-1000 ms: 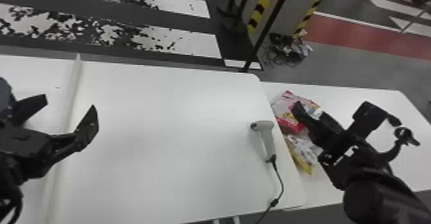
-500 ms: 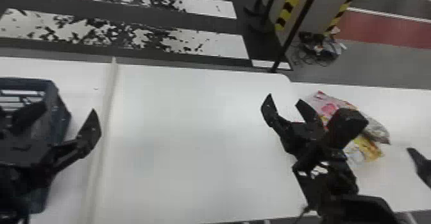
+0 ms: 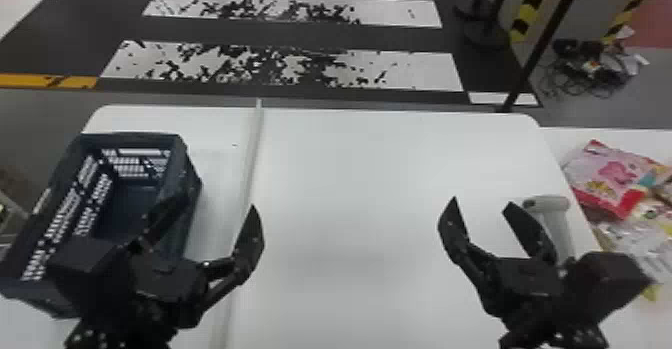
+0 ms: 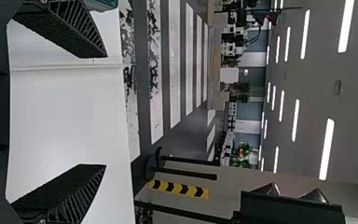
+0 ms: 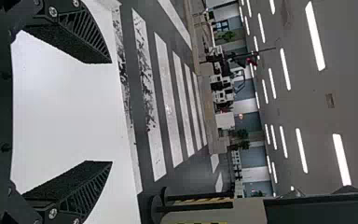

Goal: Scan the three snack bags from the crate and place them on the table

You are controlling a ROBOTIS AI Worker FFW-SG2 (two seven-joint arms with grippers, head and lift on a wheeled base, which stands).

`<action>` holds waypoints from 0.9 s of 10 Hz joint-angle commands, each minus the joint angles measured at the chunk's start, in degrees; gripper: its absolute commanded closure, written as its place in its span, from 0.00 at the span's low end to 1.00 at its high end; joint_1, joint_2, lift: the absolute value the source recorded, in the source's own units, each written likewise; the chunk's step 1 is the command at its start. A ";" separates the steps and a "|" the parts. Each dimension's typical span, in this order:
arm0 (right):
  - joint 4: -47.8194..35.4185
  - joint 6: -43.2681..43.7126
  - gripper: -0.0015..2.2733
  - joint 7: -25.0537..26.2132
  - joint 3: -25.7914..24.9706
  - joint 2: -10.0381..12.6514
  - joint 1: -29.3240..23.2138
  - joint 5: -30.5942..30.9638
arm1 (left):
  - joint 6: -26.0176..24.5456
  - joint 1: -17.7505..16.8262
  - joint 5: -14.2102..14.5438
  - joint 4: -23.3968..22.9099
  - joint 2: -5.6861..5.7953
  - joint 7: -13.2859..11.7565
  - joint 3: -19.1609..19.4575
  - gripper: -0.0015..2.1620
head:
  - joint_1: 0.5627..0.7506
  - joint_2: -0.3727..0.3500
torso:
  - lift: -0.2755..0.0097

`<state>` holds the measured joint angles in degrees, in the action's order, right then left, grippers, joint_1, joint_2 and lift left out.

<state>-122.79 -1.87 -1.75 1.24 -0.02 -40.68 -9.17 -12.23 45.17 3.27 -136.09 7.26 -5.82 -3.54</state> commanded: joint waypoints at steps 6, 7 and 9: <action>-11.60 -4.95 0.06 -0.09 -2.91 -3.06 -12.67 -2.43 | 1.72 9.15 -1.86 -3.83 0.13 1.95 -3.14 0.01 | 0.70 0.29 | 0.75; -11.34 -5.48 0.06 -0.09 -2.82 -3.41 -12.23 -2.61 | 1.90 9.94 -1.77 -3.75 0.13 2.04 -2.78 0.01 | 0.70 0.31 | 0.75; -11.25 -4.95 0.06 -0.01 -3.00 -3.41 -12.05 -2.70 | 4.36 10.20 -1.51 -2.43 -0.14 2.31 -2.08 0.01 | 0.70 0.33 | 0.75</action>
<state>-134.06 -7.10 -1.78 -1.67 -3.41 -52.76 -11.85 -8.96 55.36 1.59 -139.03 7.28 -3.51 -5.85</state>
